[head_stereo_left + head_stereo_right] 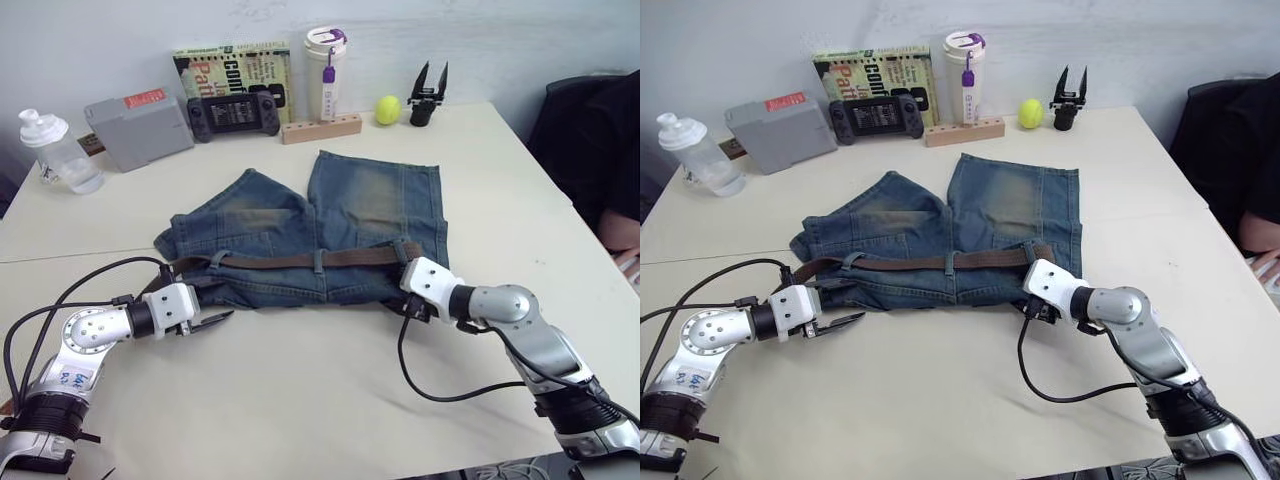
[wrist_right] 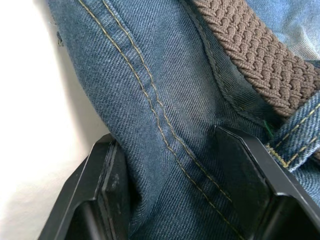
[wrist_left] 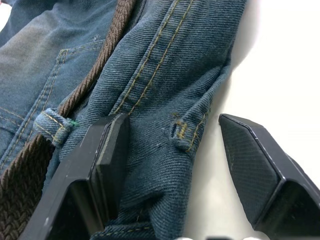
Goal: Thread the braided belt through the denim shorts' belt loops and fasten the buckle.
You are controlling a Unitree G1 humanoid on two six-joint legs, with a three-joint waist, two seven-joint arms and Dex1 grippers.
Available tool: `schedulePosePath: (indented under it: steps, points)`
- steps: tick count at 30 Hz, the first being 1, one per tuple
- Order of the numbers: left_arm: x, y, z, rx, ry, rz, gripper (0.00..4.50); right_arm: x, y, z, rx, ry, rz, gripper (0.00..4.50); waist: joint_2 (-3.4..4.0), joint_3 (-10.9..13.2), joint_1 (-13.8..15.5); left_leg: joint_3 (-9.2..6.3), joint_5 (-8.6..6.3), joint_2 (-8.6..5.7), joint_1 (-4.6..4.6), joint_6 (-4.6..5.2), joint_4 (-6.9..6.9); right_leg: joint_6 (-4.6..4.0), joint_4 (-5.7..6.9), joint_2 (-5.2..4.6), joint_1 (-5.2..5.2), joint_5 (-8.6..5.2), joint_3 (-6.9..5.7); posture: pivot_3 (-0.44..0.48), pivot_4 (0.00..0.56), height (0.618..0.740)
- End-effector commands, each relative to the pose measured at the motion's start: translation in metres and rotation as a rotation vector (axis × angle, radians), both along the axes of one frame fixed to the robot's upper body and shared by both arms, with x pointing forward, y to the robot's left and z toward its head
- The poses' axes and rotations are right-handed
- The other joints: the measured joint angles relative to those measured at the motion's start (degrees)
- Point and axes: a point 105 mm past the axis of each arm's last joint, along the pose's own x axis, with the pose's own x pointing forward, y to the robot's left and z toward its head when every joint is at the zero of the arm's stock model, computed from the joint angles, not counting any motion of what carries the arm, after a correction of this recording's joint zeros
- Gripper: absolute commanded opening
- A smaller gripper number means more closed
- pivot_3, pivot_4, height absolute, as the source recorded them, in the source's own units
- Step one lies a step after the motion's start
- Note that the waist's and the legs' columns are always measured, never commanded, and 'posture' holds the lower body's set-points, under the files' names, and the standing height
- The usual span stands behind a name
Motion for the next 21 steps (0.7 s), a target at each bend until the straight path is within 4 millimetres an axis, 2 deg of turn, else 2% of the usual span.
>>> schedulePosePath:
  steps: [1, 6, 10, 14, 21]
  points:
    - [-0.02, -0.007, -0.028, 0.042, 0.136, -0.051, 3.18, -0.002, 0.003, 0.008, 0.023, -0.013, 0.014, 2.83, 0.15, 0.1, 0.3, -0.17, 0.22, -0.12, -0.03, -0.29, 0.23, 0.11, 0.13, -0.16, -0.3, -0.11, -0.04, 0.0, 0.15, 0.716]
    - [-0.024, -0.011, -0.016, 0.004, 0.145, -0.052, 3.18, -0.002, -0.003, 0.011, 0.026, -0.012, 0.008, 2.83, 0.16, 0.1, 1.1, 0.13, 0.18, 0.0, -0.08, -0.42, 0.19, 0.05, 0.0, -0.12, -0.37, -0.07, 0.19, 0.0, 0.15, 0.716]
    - [-0.034, -0.016, 0.009, -0.077, 0.177, -0.063, 3.18, -0.005, -0.02, 0.026, 0.031, -0.009, -0.006, 2.83, 0.18, 0.2, 1.8, 0.31, -0.1, 0.04, -0.13, -0.15, 0.2, 0.06, -0.17, -0.13, -0.4, -0.07, 0.3, 0.0, 0.15, 0.716]
    - [-0.042, -0.019, 0.023, -0.119, 0.237, -0.072, 3.18, -0.01, -0.034, 0.034, 0.025, 0.022, -0.003, 2.83, 0.24, 0.6, 2.3, 0.31, -0.11, 0.09, -0.45, -0.22, 0.23, 0.16, -0.53, -0.16, -0.49, -0.02, 0.27, 0.0, 0.15, 0.716]
    - [-0.041, -0.012, 0.049, -0.207, 0.301, -0.06, 3.18, -0.014, -0.048, 0.053, 0.098, 0.078, 0.0, 2.83, 0.27, 0.7, 3.2, 0.42, -0.12, 0.07, -1.29, -0.24, 0.44, 0.26, -0.49, -0.17, -1.33, 0.05, 0.31, 0.0, 0.15, 0.716]
